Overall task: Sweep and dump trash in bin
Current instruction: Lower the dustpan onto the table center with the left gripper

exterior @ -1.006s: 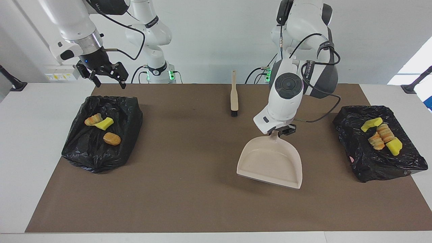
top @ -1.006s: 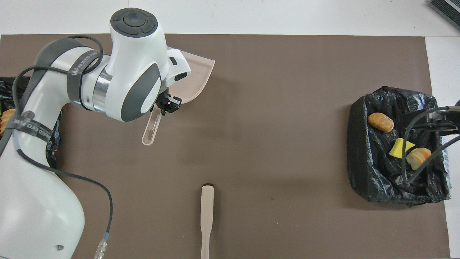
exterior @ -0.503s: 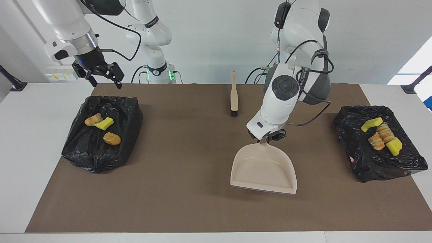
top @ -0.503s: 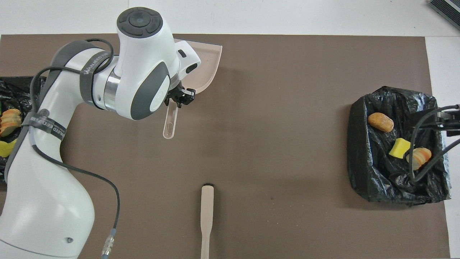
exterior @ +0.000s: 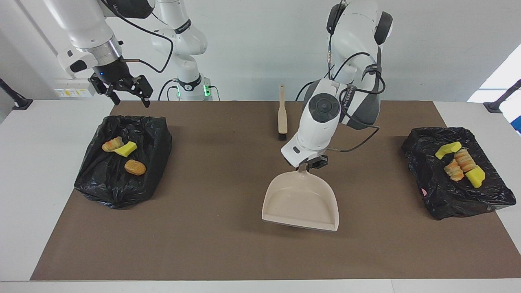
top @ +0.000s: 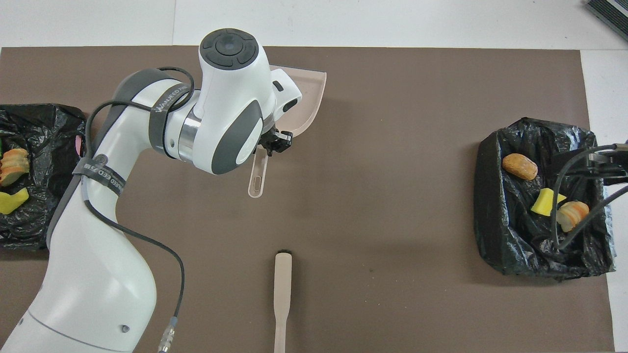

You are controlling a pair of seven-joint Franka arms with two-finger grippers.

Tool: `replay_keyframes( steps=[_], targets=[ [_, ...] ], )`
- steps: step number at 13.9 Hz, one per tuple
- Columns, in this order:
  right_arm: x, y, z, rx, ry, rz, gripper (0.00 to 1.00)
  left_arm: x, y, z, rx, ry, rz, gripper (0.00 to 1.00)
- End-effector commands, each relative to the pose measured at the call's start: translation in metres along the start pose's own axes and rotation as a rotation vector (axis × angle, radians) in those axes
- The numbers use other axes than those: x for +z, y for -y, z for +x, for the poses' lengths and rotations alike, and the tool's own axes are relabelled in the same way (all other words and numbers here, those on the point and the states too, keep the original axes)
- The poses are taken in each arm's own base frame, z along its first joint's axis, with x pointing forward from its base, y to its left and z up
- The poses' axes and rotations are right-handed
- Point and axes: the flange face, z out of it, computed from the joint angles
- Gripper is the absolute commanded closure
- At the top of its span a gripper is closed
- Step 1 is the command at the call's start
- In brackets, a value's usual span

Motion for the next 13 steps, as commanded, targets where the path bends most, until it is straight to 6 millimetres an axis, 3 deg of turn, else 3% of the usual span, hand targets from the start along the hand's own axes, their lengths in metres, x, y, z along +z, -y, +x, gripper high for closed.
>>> replay_keyframes(
  steps=[1,5,7,9,13],
  targets=[
    [0.001,0.0,-0.001,0.015,-0.007,0.01,0.0,0.025,-0.009,0.0,-0.013,-0.002,-0.007,1.0],
    [0.001,0.0,-0.002,0.015,-0.006,0.01,0.0,0.06,-0.024,0.005,-0.045,0.03,0.007,1.0],
    [0.001,0.0,-0.001,0.015,-0.006,0.01,0.0,0.061,-0.025,0.005,-0.091,0.028,0.001,1.0],
    [0.001,0.0,-0.002,0.013,-0.006,0.01,0.0,0.063,-0.039,0.003,-0.12,-0.002,-0.007,1.0],
    [0.001,0.0,-0.001,0.016,-0.007,0.01,0.0,0.075,-0.041,-0.005,-0.101,0.021,0.001,1.0]
  ],
)
